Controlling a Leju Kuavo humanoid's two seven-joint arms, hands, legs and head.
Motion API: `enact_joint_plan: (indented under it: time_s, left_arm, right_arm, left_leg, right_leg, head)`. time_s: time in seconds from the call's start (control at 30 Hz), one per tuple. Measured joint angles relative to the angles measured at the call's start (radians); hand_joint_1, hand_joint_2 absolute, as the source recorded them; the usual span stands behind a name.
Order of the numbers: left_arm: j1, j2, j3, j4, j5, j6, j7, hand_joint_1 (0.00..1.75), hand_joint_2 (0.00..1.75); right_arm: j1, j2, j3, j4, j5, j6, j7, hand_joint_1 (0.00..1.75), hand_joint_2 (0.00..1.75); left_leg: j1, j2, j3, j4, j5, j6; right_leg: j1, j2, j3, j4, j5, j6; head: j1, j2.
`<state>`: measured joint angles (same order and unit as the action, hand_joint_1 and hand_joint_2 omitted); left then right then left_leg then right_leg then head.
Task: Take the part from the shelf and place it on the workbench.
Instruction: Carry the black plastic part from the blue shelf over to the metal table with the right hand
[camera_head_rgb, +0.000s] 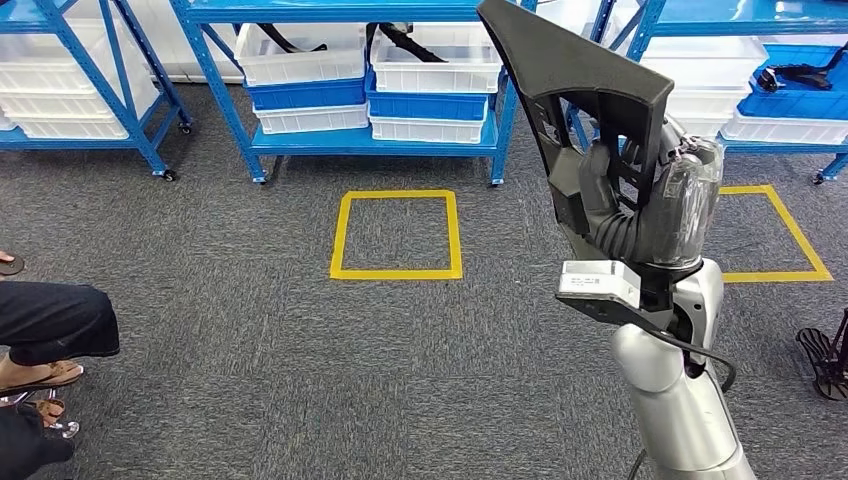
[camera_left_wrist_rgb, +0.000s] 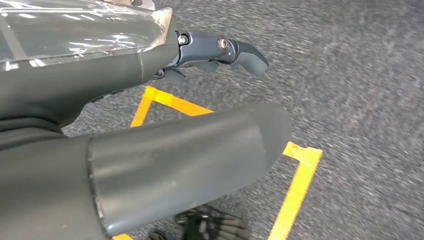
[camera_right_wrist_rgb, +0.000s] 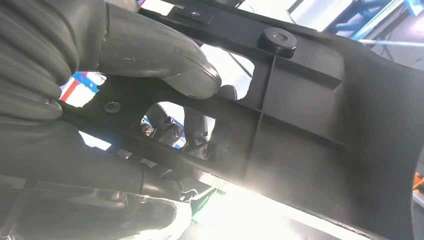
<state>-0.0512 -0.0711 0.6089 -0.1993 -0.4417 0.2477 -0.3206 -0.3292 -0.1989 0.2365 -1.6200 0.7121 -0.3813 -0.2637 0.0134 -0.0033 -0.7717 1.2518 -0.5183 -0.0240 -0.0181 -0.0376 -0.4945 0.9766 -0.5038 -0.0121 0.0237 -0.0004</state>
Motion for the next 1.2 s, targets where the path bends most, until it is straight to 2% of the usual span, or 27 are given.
enact_joint_plan:
  time_s: [0.03,0.07,0.1,0.17,0.2,0.23,0.3,0.33,0.37,0.43,0.47,0.5,0.53,0.57,0.6,0.67,0.73,0.8,0.83,0.9,0.97,1.0,1.03,1.07,1.1,1.13,1.2]
  left_arm:
    - [0.001,0.0,0.0,0.0,0.0,-0.001,-0.002,0.0,0.0]
    - [0.003,0.0,0.001,0.001,0.0,-0.002,-0.004,0.0,0.0]
    - [0.003,0.0,0.001,0.001,0.0,-0.004,-0.006,0.0,0.0]
    - [0.003,0.0,0.002,0.001,-0.001,-0.006,-0.011,0.0,0.0]
    - [0.002,0.0,0.002,0.001,-0.001,-0.006,-0.013,0.0,0.0]
    - [0.001,0.0,0.002,0.001,-0.002,-0.006,-0.014,0.0,0.0]
    - [0.001,0.0,0.002,0.001,-0.005,-0.007,-0.014,0.0,0.0]
    - [0.001,-0.001,0.002,0.001,-0.006,-0.008,-0.014,0.0,0.0]
    - [0.0,-0.001,0.002,0.001,-0.007,-0.009,-0.014,0.0,0.0]
    - [-0.004,-0.001,0.002,0.001,-0.008,-0.01,-0.014,0.0,0.0]
    - [-0.006,-0.001,0.002,0.001,-0.008,-0.01,-0.013,0.0,0.0]
    - [-0.007,-0.001,0.002,0.001,-0.008,-0.01,-0.012,0.0,0.0]
    - [-0.007,-0.002,0.002,0.001,-0.008,-0.01,-0.011,0.0,0.0]
    - [-0.008,-0.002,0.002,0.001,-0.009,-0.011,-0.008,0.0,0.0]
    - [-0.008,-0.002,0.002,0.001,-0.01,-0.011,-0.006,0.0,0.0]
    - [-0.012,-0.002,0.002,0.001,-0.012,-0.012,0.0,0.0,0.0]
    - [-0.015,-0.001,0.002,0.001,-0.015,-0.013,0.004,0.0,0.0]
    - [-0.014,-0.001,0.003,0.001,-0.015,-0.015,0.005,0.0,0.0]
    - [-0.013,0.0,0.004,0.001,-0.011,-0.018,0.005,0.0,0.0]
    - [-0.012,0.0,0.01,0.001,0.007,-0.027,0.001,0.0,0.0]
    - [-0.014,0.0,0.02,0.001,0.027,-0.037,-0.004,0.0,0.0]
    - [-0.014,0.0,0.025,0.001,0.032,-0.039,-0.005,0.0,0.0]
    - [-0.014,0.0,0.029,0.001,0.034,-0.041,-0.006,0.0,0.0]
    - [-0.013,0.0,0.033,0.001,0.034,-0.041,-0.007,0.0,0.0]
    - [-0.013,0.0,0.035,0.001,0.035,-0.041,-0.007,0.0,0.0]
    - [-0.013,0.0,0.038,0.001,0.035,-0.042,-0.008,0.0,0.0]
    - [-0.016,0.001,0.042,0.001,0.035,-0.041,-0.008,0.0,0.0]
  right_arm:
    - [0.004,0.0,0.001,0.001,0.0,-0.002,0.0,1.75,1.75]
    - [0.008,0.0,0.001,0.002,-0.001,-0.004,0.0,1.75,1.75]
    - [0.012,0.0,0.002,0.002,-0.001,-0.006,0.0,1.75,1.75]
    - [0.018,0.0,0.003,0.002,-0.002,-0.009,0.0,1.75,1.75]
    - [0.019,-0.001,0.003,0.002,-0.002,-0.011,0.0,1.75,1.75]
    - [0.02,-0.001,0.004,0.001,-0.001,-0.013,0.0,1.75,1.75]
    - [0.023,-0.002,0.005,-0.002,0.0,-0.017,0.002,1.75,1.75]
    - [0.023,-0.003,0.005,-0.004,0.002,-0.019,0.002,1.75,1.75]
    - [0.024,-0.005,0.005,-0.006,0.002,-0.021,0.003,1.75,1.75]
    - [0.028,-0.011,0.002,-0.008,0.003,-0.025,0.004,1.75,1.75]
    - [0.032,-0.014,0.001,-0.008,0.004,-0.026,0.004,1.75,1.75]
    - [0.035,-0.015,0.0,-0.008,0.005,-0.026,0.006,1.75,1.75]
    - [0.038,-0.016,0.0,-0.008,0.006,-0.026,0.007,1.75,1.75]
    - [0.039,-0.016,-0.001,-0.008,0.008,-0.026,0.009,1.75,1.75]
    - [0.037,-0.016,-0.001,-0.008,0.012,-0.026,0.01,1.75,1.75]
    - [0.031,-0.016,-0.004,-0.008,0.018,-0.025,0.012,1.75,1.75]
    - [0.026,-0.016,-0.007,-0.008,0.021,-0.025,0.014,1.75,1.75]
    - [0.024,-0.017,-0.01,-0.008,0.022,-0.025,0.015,1.75,1.75]
    - [0.024,-0.017,-0.01,-0.008,0.021,-0.025,0.015,1.75,1.75]
    - [0.022,-0.016,-0.009,-0.008,0.016,-0.025,0.011,1.75,1.75]
    - [0.022,-0.016,-0.01,-0.008,0.012,-0.025,0.007,1.75,1.75]
    - [0.022,-0.016,-0.01,-0.007,0.01,-0.025,0.007,1.75,1.75]
    - [0.022,-0.016,-0.01,-0.006,0.009,-0.025,0.006,1.75,1.75]
    - [0.022,-0.015,-0.009,-0.005,0.008,-0.025,0.006,1.75,1.75]
    - [0.022,-0.015,-0.009,-0.005,0.008,-0.025,0.006,1.75,1.75]
    - [0.021,-0.015,-0.009,-0.005,0.007,-0.025,0.006,1.75,1.75]
    - [0.019,-0.015,-0.01,-0.005,0.001,-0.027,0.002,1.75,1.75]
  left_leg:
    - [0.001,0.001,-0.001,0.029,-0.006,-0.003]
    - [0.003,0.003,0.02,0.015,0.006,-0.004]
    - [0.005,0.01,0.06,-0.036,0.03,-0.003]
    - [0.004,0.047,0.154,-0.172,0.067,0.004]
    - [0.0,0.062,0.181,-0.216,0.075,0.01]
    - [-0.004,0.071,0.191,-0.237,0.074,0.017]
    - [-0.009,0.055,0.186,-0.245,0.075,0.032]
    - [-0.008,0.045,0.184,-0.25,0.077,0.04]
    - [-0.006,0.035,0.182,-0.254,0.082,0.048]
    - [-0.003,0.014,0.177,-0.258,0.09,0.061]
    - [-0.004,0.003,0.173,-0.258,0.093,0.064]
    - [-0.005,-0.01,0.169,-0.257,0.095,0.066]
    - [-0.005,-0.022,0.166,-0.257,0.098,0.066]
    - [-0.005,-0.035,0.164,-0.257,0.1,0.065]
    - [-0.005,-0.048,0.163,-0.256,0.103,0.063]
    - [-0.007,-0.074,0.16,-0.253,0.107,0.056]
    - [-0.01,-0.094,0.152,-0.25,0.112,0.046]
    - [-0.009,-0.111,0.144,-0.251,0.12,0.034]
    - [-0.009,-0.107,0.14,-0.248,0.119,0.029]
    - [-0.009,-0.062,0.114,-0.197,0.084,0.02]
    - [-0.007,-0.012,0.057,-0.07,0.016,0.011]
    - [-0.005,-0.005,0.027,-0.005,-0.011,0.008]
    - [-0.004,-0.002,0.01,0.035,-0.022,0.005]
    - [-0.002,0.0,0.011,0.037,-0.014,0.004]
    - [-0.001,0.006,0.033,0.0,0.009,0.005]
    - [-0.001,0.021,0.073,-0.069,0.041,0.006]
    - [-0.006,0.058,0.143,-0.195,0.08,0.014]
  right_leg:
    - [0.001,-0.007,-0.004,0.001,0.004,0.001]
    - [0.001,-0.014,-0.008,0.002,0.007,0.003]
    - [0.001,-0.022,-0.01,0.003,0.008,0.005]
    - [0.006,-0.038,-0.012,0.006,0.008,0.01]
    - [0.01,-0.046,-0.012,0.007,0.007,0.014]
    - [0.014,-0.055,-0.012,0.008,0.007,0.02]
    - [0.018,-0.071,-0.012,0.008,0.006,0.032]
    - [0.017,-0.064,-0.017,0.015,0.001,0.037]
    - [0.015,-0.045,-0.028,0.037,-0.013,0.04]
    - [0.01,0.009,-0.08,0.143,-0.064,0.036]
    - [0.009,0.025,-0.115,0.216,-0.093,0.033]
    - [0.008,0.031,-0.145,0.277,-0.114,0.033]
    - [0.008,0.033,-0.161,0.308,-0.119,0.037]
    - [0.008,0.034,-0.157,0.299,-0.108,0.044]
    - [0.006,0.038,-0.133,0.249,-0.083,0.053]
    - [0.003,0.068,-0.063,0.103,-0.025,0.064]
    - [0.002,0.089,-0.029,0.028,0.0,0.059]
    - [0.004,0.076,-0.028,0.025,0.005,0.046]
    - [0.002,0.067,-0.028,0.025,0.008,0.04]
    - [-0.004,0.046,-0.028,0.021,0.015,0.025]
    - [-0.002,0.024,-0.029,0.021,0.016,0.016]
    - [0.0,0.012,-0.03,0.021,0.015,0.015]
    - [0.001,-0.001,-0.031,0.021,0.015,0.015]
    - [0.002,-0.013,-0.031,0.021,0.015,0.015]
    - [0.002,-0.025,-0.03,0.022,0.014,0.015]
    - [0.002,-0.036,-0.029,0.022,0.013,0.015]
    - [0.01,-0.055,-0.027,0.023,0.008,0.02]
  head:
    - [0.0,0.0]
    - [0.0,0.0]
    - [0.0,0.0]
    - [-0.001,0.0]
    - [0.001,0.0]
    - [0.001,0.0]
    - [0.004,0.0]
    - [0.004,0.0]
    - [0.005,0.0]
    - [0.006,0.0]
    - [0.007,0.0]
    - [0.008,0.0]
    - [0.008,0.0]
    - [0.008,0.0]
    - [0.008,0.0]
    - [0.008,0.0]
    - [0.007,0.0]
    - [0.007,0.0]
    - [0.007,0.0]
    - [0.003,0.0]
    - [-0.002,0.0]
    - [-0.002,0.0]
    - [-0.002,0.0]
    - [-0.002,0.0]
    - [-0.002,0.0]
    - [-0.002,0.0]
    - [0.0,0.0]
